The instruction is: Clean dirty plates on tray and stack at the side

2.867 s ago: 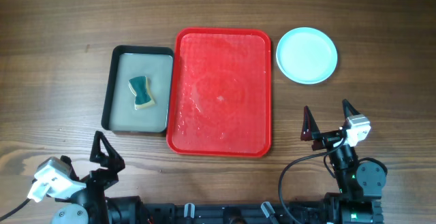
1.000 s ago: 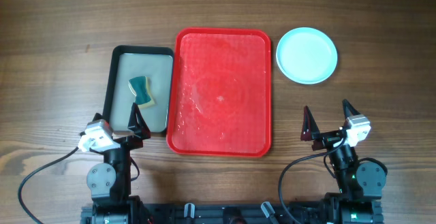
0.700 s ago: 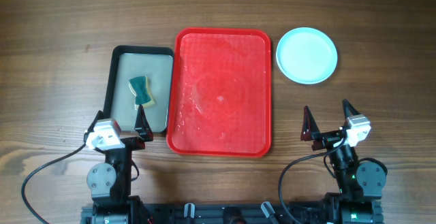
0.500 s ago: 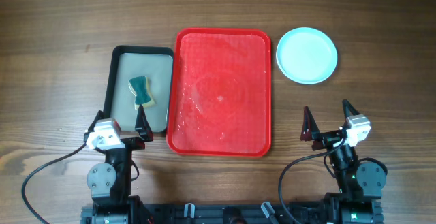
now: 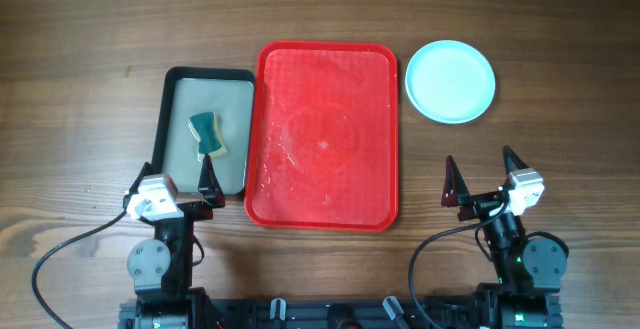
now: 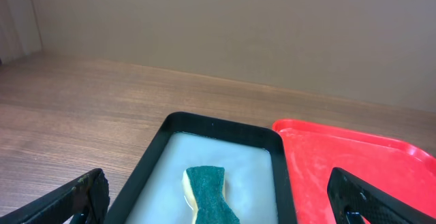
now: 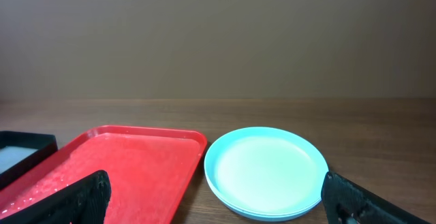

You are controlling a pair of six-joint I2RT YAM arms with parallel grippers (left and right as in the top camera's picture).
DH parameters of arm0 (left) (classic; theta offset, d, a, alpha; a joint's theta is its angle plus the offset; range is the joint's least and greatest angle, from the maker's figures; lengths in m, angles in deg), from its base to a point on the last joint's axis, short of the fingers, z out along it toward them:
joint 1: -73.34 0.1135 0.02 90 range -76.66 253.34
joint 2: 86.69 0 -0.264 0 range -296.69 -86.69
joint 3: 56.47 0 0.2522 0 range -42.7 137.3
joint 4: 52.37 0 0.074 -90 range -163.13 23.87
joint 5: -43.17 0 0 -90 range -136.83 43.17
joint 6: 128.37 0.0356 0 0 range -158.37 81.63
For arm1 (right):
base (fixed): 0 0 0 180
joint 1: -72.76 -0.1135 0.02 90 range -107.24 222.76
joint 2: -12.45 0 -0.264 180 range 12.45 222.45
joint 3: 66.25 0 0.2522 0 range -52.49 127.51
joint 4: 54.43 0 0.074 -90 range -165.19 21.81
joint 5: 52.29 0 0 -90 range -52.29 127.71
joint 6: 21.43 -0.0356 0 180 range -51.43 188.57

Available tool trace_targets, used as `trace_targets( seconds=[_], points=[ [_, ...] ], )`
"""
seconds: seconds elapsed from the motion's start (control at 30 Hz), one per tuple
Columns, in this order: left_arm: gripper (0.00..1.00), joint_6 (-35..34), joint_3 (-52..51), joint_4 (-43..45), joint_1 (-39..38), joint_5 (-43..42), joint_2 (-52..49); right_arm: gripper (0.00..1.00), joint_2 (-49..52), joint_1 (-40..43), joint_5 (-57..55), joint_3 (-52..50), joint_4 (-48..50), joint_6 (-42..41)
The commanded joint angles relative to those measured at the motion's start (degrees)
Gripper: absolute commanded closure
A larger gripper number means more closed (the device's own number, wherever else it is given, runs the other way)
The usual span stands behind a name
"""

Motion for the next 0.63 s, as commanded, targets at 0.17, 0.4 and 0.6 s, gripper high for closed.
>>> trace_targets(
  seconds=[0.17,0.4,0.6],
  points=[
    [0.0,1.3,0.0,-0.5,0.2,-1.3,0.3,0.0,-0.2,0.2,0.9,-0.1,0.3,0.5],
    [0.0,1.3,0.0,-0.5,0.2,-1.3,0.3,0.0,-0.2,0.2,0.9,-0.1,0.3,0.5],
    [0.0,1.3,0.0,-0.5,0.2,-1.3,0.3,0.0,-0.2,0.2,0.9,-0.1,0.3,0.5]
  ],
)
